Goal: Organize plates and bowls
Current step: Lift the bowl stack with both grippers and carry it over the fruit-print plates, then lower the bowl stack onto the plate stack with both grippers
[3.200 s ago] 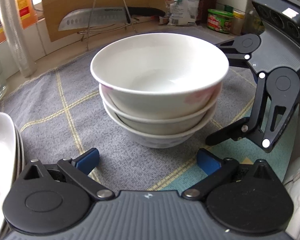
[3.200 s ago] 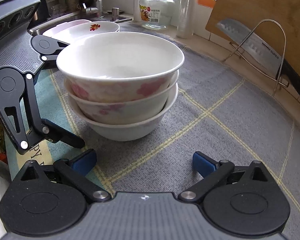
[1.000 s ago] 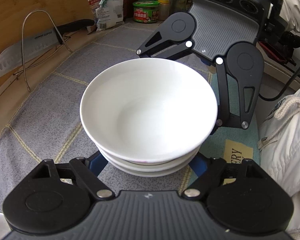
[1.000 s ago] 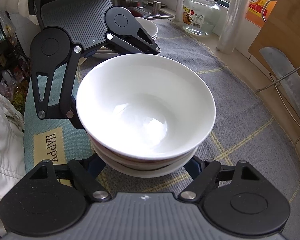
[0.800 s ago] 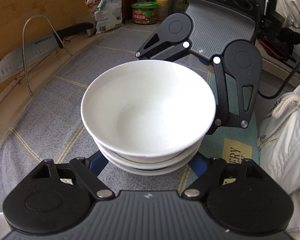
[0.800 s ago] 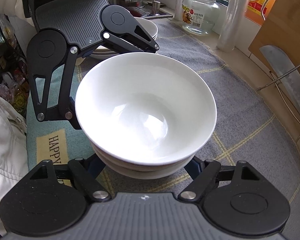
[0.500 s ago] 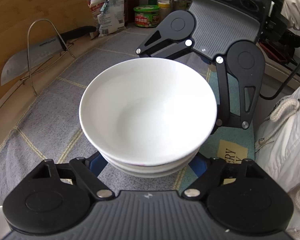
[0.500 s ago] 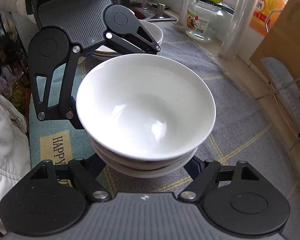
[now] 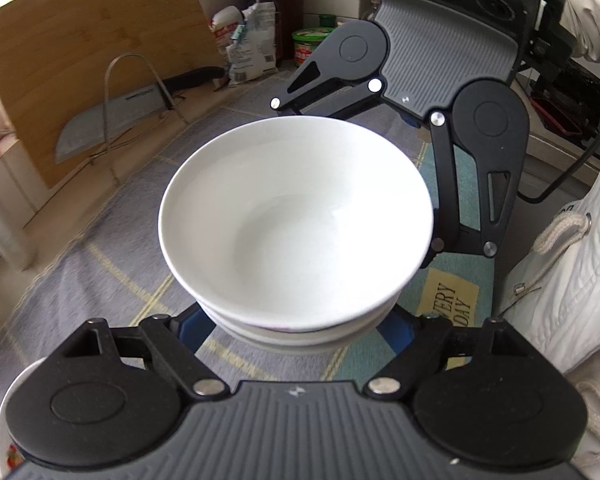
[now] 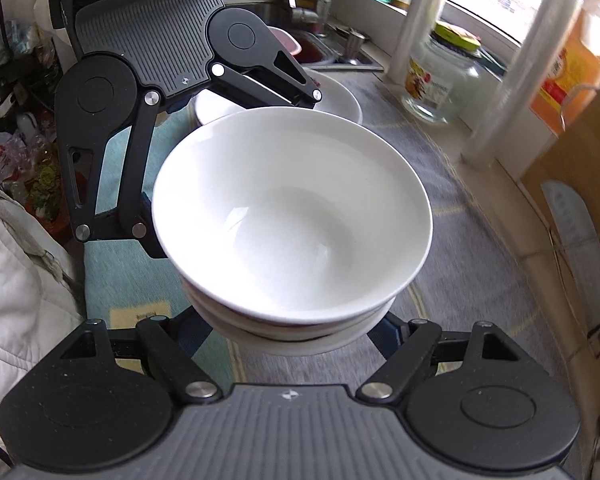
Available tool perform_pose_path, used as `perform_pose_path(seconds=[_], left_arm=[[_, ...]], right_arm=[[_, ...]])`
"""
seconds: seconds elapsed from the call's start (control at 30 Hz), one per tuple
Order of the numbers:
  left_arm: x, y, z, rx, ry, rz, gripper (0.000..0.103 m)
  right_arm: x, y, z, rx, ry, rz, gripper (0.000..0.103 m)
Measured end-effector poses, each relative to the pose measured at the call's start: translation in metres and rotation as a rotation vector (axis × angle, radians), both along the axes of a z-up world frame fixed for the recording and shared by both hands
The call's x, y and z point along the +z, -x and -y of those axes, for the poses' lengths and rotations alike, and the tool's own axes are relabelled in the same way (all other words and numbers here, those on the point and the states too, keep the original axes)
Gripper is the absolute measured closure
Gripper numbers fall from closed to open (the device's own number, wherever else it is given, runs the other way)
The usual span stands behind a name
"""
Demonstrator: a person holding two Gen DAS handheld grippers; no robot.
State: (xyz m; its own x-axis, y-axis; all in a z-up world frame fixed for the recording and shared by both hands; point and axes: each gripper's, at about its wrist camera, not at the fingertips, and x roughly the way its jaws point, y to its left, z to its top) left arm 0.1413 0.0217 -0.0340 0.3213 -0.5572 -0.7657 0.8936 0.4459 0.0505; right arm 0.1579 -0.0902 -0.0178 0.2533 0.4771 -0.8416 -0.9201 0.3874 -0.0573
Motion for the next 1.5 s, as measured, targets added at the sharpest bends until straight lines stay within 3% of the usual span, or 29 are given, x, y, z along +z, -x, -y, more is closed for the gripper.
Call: perform_pose_path(seconds=[0.53, 0.93, 1.5], left_arm=[[0.017, 0.004, -0.078, 0.12, -0.009, 0.074, 0.018], [0.008, -0.012, -0.126, 0.173, -0.034, 0.105, 0.018], [-0.008, -0.036, -0.156, 0.2, -0.061, 0.084, 0.018]], right_arm=[[0.017, -0.017, -0.087, 0.116, -0.006, 0.069, 0.018], [0.005, -0.048, -0.147, 0.163, 0.009, 0.106, 0.018], [-0.013, -0.068, -0.179, 0.174, 0.018, 0.087, 0.017]])
